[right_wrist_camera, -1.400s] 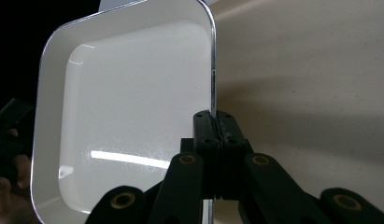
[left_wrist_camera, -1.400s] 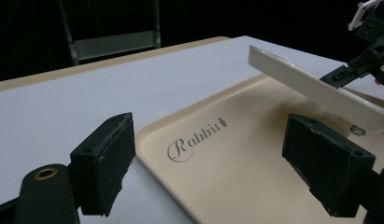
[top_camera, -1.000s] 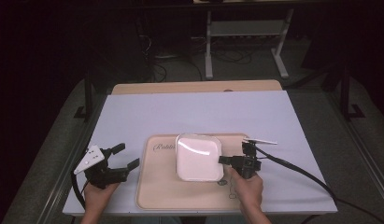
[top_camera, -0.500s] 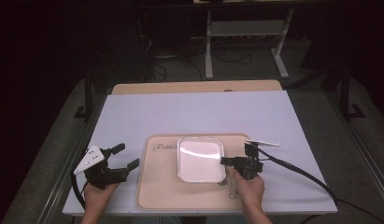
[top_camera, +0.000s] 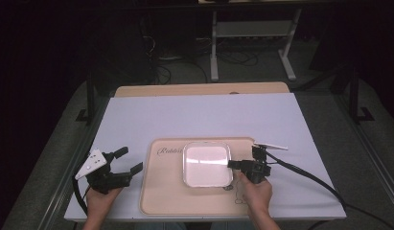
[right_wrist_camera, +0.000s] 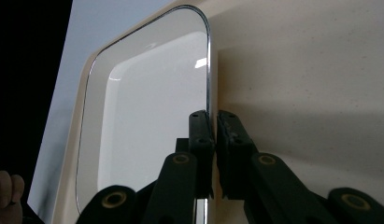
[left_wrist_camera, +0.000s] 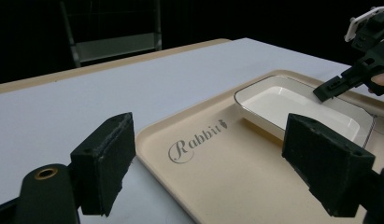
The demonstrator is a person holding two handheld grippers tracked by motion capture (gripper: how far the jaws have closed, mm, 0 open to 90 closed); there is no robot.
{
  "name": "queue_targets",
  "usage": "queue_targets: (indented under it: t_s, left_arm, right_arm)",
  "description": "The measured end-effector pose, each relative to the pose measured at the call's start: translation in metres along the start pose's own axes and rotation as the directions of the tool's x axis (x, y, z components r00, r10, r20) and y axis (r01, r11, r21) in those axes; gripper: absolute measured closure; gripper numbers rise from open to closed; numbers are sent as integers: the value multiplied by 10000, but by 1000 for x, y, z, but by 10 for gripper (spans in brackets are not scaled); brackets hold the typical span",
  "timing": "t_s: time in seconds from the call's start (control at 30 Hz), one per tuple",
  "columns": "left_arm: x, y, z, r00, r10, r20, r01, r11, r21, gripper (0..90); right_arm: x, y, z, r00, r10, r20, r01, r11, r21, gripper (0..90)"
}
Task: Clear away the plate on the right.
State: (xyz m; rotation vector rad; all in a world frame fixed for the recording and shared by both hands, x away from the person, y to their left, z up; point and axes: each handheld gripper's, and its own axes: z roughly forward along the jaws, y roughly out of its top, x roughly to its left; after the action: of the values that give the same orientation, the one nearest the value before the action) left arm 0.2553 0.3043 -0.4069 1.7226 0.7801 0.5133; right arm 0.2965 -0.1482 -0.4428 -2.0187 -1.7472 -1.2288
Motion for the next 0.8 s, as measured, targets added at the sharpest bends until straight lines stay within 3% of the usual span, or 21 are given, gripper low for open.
queue_targets:
  t_s: [0.3,0.8]
  left_arm:
    - [-1,0,1,10000,69,21,-69,10000,9,168]
    - [-1,1,1,10000,90,19,-90,10000,4,168]
  right_arm:
    - [-7,-3,2,9995,293,105,-292,9995,-71,832]
    - [-7,-11,-4,9996,276,51,-275,9994,-199,845]
